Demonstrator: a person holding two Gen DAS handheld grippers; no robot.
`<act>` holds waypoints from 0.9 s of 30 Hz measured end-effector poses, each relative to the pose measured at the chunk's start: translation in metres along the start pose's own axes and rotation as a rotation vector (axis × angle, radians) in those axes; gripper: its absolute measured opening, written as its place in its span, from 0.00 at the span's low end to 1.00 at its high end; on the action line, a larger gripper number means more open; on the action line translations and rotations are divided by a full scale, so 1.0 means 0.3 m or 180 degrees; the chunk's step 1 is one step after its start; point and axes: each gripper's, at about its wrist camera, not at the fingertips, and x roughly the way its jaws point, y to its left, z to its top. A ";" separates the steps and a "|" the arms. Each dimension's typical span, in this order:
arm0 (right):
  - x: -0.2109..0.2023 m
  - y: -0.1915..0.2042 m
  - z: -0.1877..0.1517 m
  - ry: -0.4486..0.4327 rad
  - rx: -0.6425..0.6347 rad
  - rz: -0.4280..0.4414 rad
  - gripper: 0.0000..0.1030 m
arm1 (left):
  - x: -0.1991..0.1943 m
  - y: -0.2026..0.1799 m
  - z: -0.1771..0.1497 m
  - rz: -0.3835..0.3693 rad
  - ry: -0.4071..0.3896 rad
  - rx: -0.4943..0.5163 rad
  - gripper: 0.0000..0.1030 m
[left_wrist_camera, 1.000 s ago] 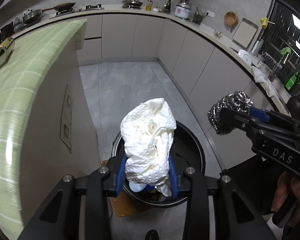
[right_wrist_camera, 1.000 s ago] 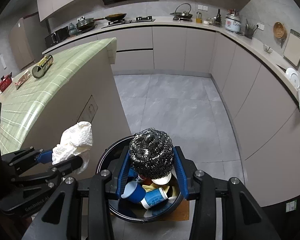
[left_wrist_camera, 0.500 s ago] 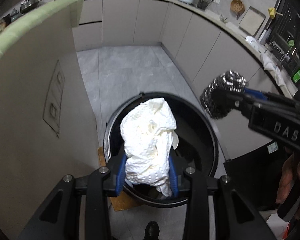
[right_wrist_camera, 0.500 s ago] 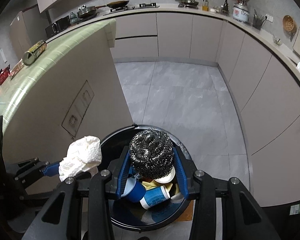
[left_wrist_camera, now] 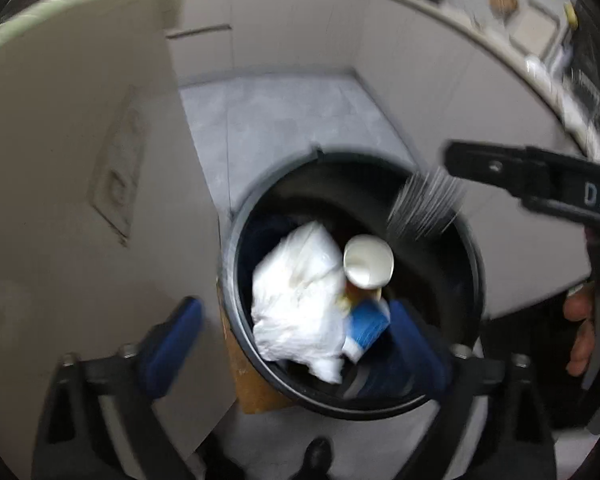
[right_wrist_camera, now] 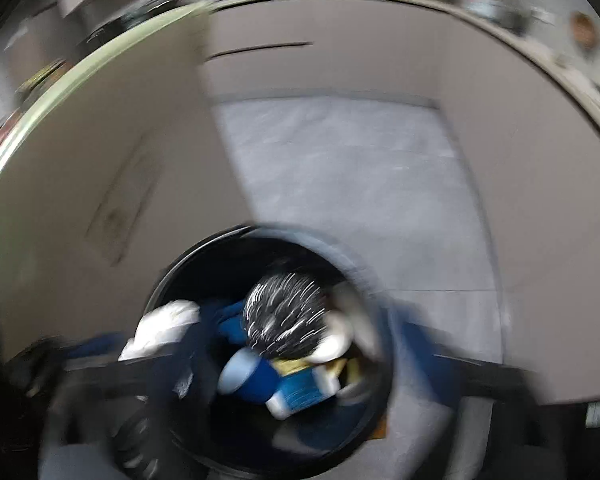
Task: Collect trash
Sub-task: 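Move both tools back toward the spray can and milk carton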
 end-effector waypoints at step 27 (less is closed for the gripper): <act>-0.473 0.371 0.348 -0.0895 -0.0020 0.0047 1.00 | -0.563 0.344 0.262 0.0148 -0.0941 -0.0213 0.95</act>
